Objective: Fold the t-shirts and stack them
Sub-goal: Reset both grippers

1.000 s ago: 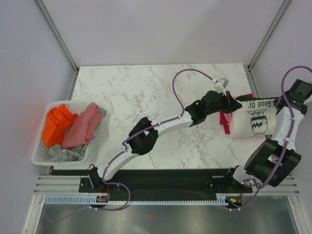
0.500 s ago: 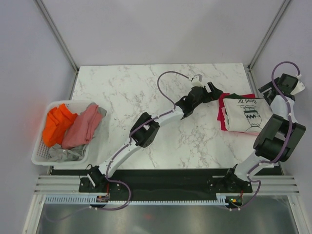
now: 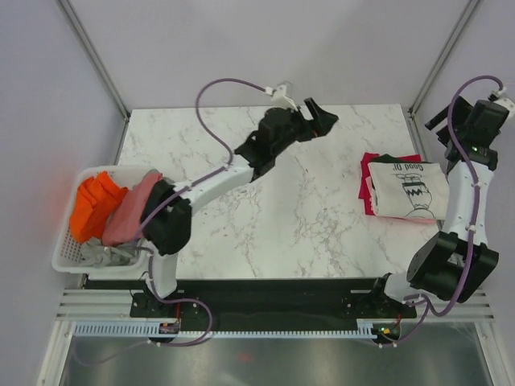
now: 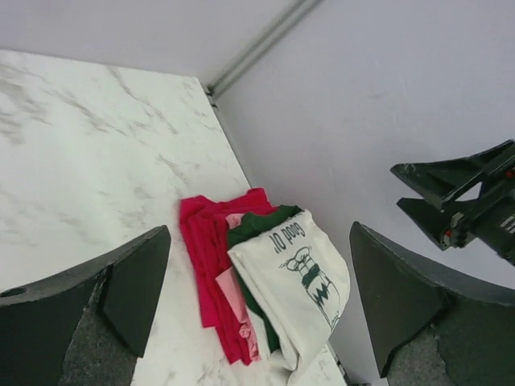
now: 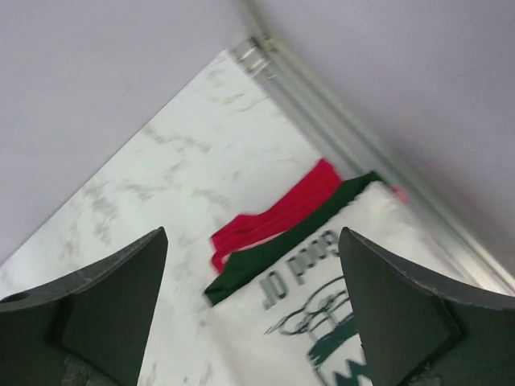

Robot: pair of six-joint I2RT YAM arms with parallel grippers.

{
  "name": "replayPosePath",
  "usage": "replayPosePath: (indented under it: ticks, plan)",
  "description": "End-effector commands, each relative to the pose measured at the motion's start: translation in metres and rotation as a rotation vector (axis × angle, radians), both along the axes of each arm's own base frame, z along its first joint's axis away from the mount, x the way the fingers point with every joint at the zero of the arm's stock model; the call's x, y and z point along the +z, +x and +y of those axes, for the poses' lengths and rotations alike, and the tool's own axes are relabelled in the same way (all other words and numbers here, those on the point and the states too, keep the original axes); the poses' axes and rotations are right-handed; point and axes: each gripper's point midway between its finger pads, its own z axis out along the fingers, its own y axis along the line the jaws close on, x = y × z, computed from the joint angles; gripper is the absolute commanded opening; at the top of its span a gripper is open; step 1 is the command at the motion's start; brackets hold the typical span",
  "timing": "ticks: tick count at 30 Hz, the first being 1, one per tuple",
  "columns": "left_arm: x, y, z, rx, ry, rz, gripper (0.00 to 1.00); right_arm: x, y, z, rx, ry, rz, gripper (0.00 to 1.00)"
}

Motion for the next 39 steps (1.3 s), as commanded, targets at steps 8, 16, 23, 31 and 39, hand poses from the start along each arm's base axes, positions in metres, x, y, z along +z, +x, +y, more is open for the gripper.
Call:
replayPosePath:
  ticks: [8, 16, 23, 31, 39]
  plan:
    - [-0.025, -0.066, 0.228, 0.274, 0.207, 0.12, 1.0, 0.0, 0.014, 0.17, 0.512, -0.008, -0.015, 0.96]
    - [-0.11, -0.136, 0.308, 0.363, 0.317, 0.19, 1.0, -0.03, -0.028, 0.292, 0.805, -0.021, -0.086, 0.94]
    - [-0.134, -0.165, 0.343, 0.424, 0.37, 0.123, 1.0, -0.072, -0.07, 0.297, 0.766, -0.127, -0.176, 0.98]
    - [-0.148, -0.18, 0.371, 0.481, 0.42, -0.027, 1.0, -0.121, -0.095, 0.28, 0.691, -0.105, -0.209, 0.98]
    - [-0.146, -0.185, 0.375, 0.498, 0.37, -0.075, 1.0, -0.116, -0.112, 0.277, 0.704, -0.113, -0.296, 0.98]
